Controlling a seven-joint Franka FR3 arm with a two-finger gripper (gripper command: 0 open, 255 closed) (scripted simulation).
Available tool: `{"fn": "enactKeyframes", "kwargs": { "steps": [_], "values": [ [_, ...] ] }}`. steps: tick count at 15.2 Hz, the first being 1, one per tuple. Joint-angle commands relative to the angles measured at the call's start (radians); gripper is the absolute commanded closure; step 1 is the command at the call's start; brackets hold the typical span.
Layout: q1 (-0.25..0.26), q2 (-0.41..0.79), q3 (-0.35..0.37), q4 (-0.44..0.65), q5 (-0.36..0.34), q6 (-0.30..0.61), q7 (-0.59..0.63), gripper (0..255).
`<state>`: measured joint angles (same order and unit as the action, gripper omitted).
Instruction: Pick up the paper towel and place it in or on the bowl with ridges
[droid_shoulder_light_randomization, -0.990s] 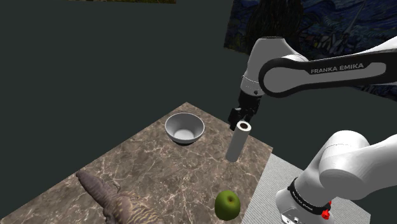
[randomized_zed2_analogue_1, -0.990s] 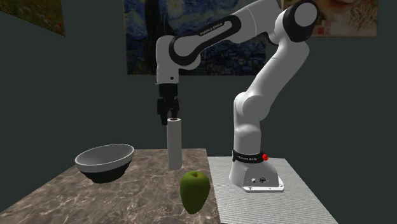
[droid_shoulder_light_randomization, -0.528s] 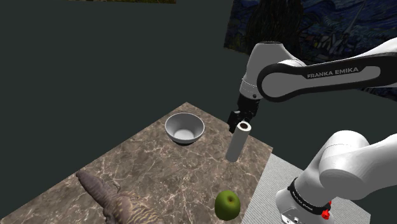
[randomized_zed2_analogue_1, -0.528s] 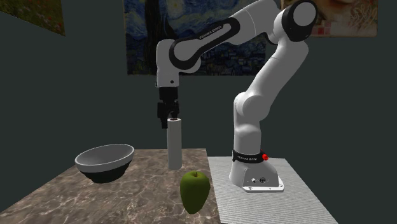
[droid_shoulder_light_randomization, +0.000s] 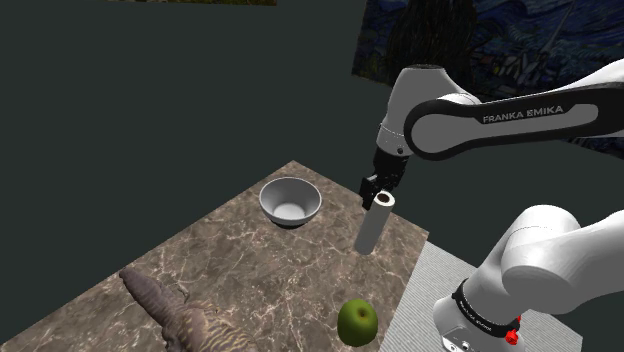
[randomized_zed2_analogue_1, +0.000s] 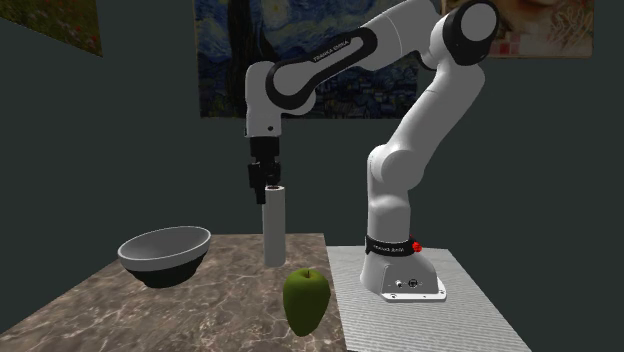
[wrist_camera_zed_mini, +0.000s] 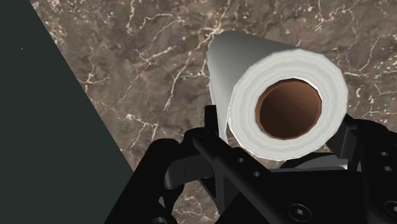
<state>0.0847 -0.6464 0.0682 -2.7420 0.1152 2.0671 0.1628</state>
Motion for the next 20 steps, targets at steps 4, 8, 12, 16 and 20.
{"fn": "enactKeyframes", "kwargs": {
  "steps": [4,8,12,16,20],
  "values": [
    [0.000,0.000,0.000,-0.001,0.000,0.000,0.000,255],
    [-0.001,-0.023,-0.003,0.040,-0.004,-0.063,0.004,255],
    [-0.002,-0.041,-0.005,0.083,-0.008,-0.124,0.008,255],
    [-0.003,-0.054,-0.008,0.130,-0.011,-0.183,0.011,255],
    [-0.004,-0.061,-0.010,0.178,-0.014,-0.240,0.014,255]
  ]
}}
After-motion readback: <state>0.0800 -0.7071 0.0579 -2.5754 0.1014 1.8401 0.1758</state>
